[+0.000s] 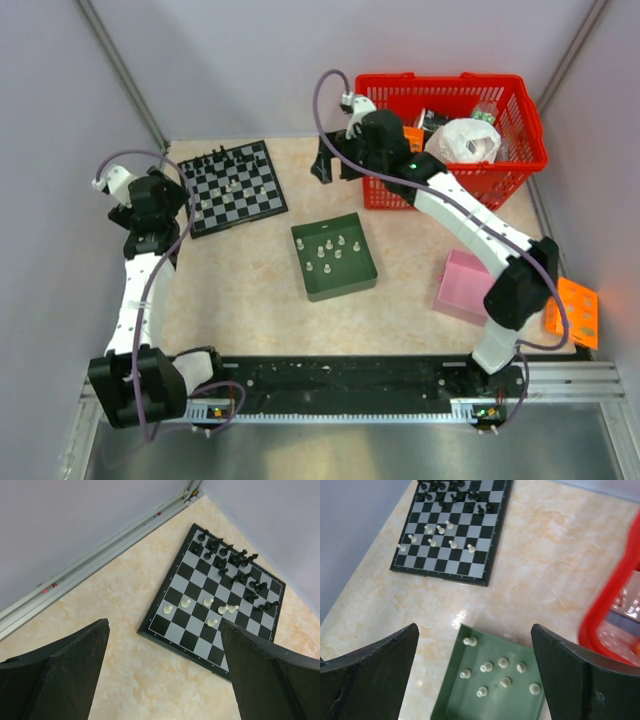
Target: Set up the chess pieces on the board
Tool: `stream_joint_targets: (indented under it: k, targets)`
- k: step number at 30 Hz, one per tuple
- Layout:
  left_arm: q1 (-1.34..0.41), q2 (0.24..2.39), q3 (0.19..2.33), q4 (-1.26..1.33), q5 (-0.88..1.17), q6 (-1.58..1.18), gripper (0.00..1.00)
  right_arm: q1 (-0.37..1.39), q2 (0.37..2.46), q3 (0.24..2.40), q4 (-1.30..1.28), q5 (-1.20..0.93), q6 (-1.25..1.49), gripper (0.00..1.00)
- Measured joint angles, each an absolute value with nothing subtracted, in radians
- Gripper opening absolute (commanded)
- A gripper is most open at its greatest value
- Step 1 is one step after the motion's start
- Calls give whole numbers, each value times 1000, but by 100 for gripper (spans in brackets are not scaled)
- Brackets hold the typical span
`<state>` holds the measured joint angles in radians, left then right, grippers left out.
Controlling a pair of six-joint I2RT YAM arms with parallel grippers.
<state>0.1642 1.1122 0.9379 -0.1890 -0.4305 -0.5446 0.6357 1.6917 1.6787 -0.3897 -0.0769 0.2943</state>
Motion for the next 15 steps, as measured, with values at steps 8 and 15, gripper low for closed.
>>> stream_joint_targets:
  k: [8,15]
  targets:
    - [267,1215,968,-233,-266,-603,89,685,2040,2074,-453,-172,243,52]
    - [292,1307,997,-252,-187,-598,82,694,2369,2361,-522,-241,212,50]
